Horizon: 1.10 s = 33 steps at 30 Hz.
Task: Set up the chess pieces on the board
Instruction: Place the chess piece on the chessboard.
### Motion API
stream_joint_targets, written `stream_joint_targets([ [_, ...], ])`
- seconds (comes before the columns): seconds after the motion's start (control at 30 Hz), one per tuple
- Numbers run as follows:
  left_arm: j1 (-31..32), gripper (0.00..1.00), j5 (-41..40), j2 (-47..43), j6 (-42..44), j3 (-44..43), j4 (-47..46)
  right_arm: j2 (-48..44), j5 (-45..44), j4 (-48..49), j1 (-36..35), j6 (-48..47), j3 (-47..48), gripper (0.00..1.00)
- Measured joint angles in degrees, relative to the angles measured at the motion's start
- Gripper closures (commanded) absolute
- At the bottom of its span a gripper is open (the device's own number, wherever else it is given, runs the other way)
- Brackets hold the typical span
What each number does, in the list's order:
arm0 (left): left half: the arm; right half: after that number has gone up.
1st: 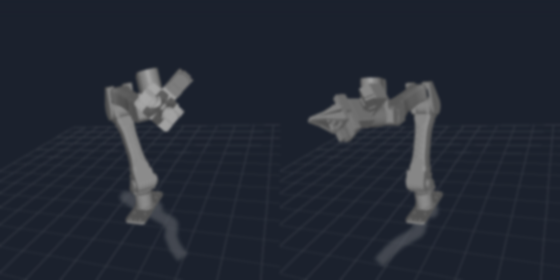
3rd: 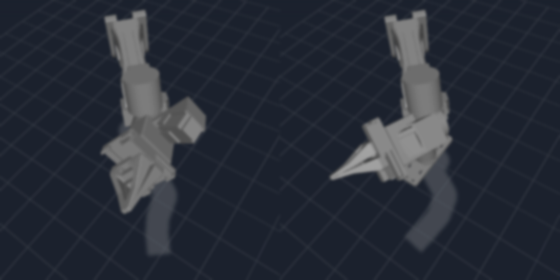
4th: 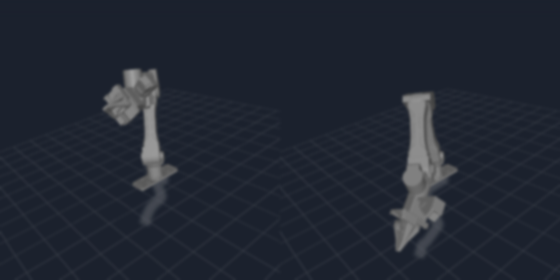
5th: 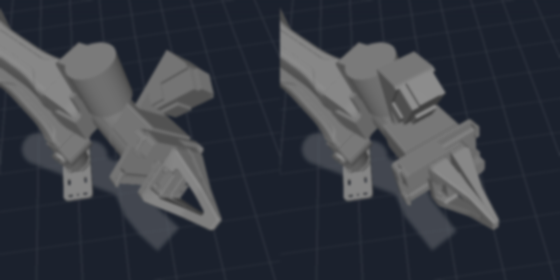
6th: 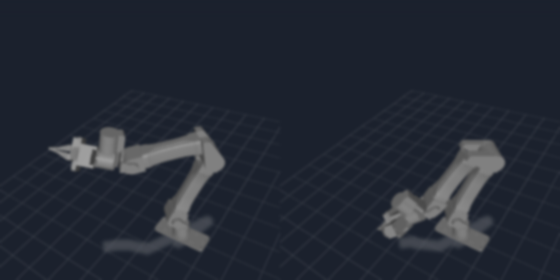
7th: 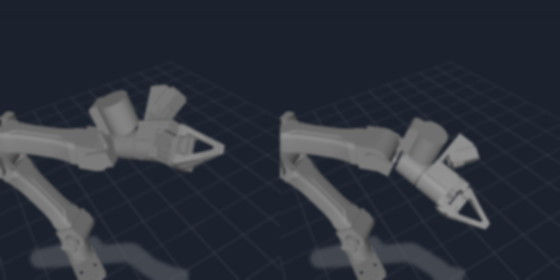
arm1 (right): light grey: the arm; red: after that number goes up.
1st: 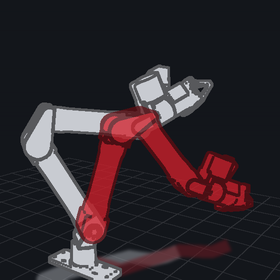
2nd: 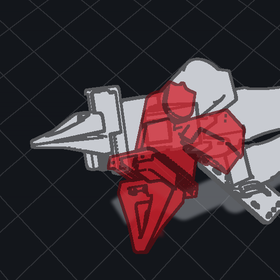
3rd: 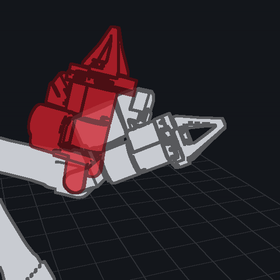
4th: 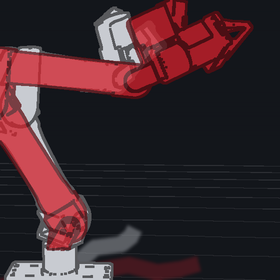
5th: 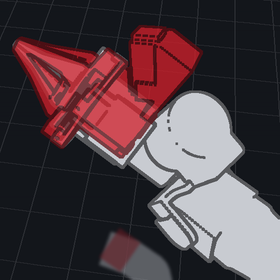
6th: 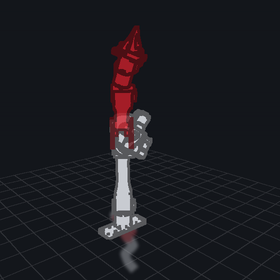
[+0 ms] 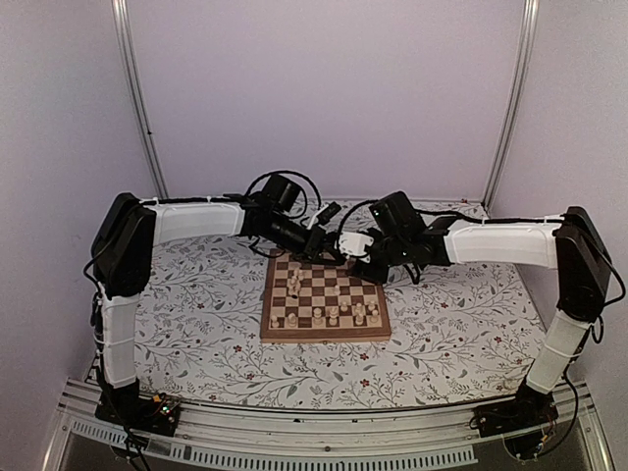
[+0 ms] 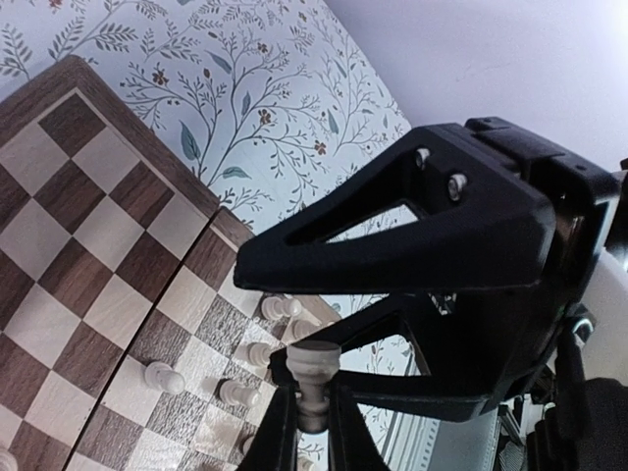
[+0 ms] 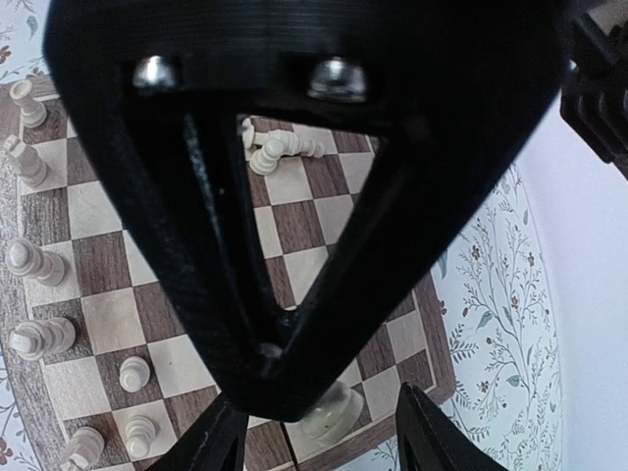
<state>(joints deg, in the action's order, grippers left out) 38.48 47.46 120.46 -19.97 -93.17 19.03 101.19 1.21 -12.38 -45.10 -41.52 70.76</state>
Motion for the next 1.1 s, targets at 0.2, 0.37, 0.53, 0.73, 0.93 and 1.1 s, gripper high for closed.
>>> stream_joint_targets([
  [0.2,-0.2,0.96,-0.8,0.0,1.1,-0.4,3.1,-0.6,3.7,-0.1,0.0,-0.6,-2.0,0.46],
  [0.37,-0.3,0.95,-0.2,0.0,2.4,-2.6,7.0,-2.1,6.1,-0.6,0.0,-2.9,-2.6,0.47],
  [0.53,-0.3,0.95,0.5,0.0,3.0,-3.2,8.8,-2.7,7.4,-1.1,0.0,-4.9,-2.1,0.49],
  [0.73,0.2,0.95,2.0,1.0,4.0,-4.0,10.8,-2.7,7.4,-1.4,-0.1,-6.7,-1.4,0.54],
  [0.93,0.7,0.95,3.3,2.0,4.9,-5.0,12.4,-2.7,7.4,-2.0,-0.8,-9.2,-1.1,0.59],
  [1.1,0.7,0.95,4.5,2.3,5.6,-6.3,13.7,-2.7,7.4,-3.1,-1.2,-11.0,-1.1,0.70],
])
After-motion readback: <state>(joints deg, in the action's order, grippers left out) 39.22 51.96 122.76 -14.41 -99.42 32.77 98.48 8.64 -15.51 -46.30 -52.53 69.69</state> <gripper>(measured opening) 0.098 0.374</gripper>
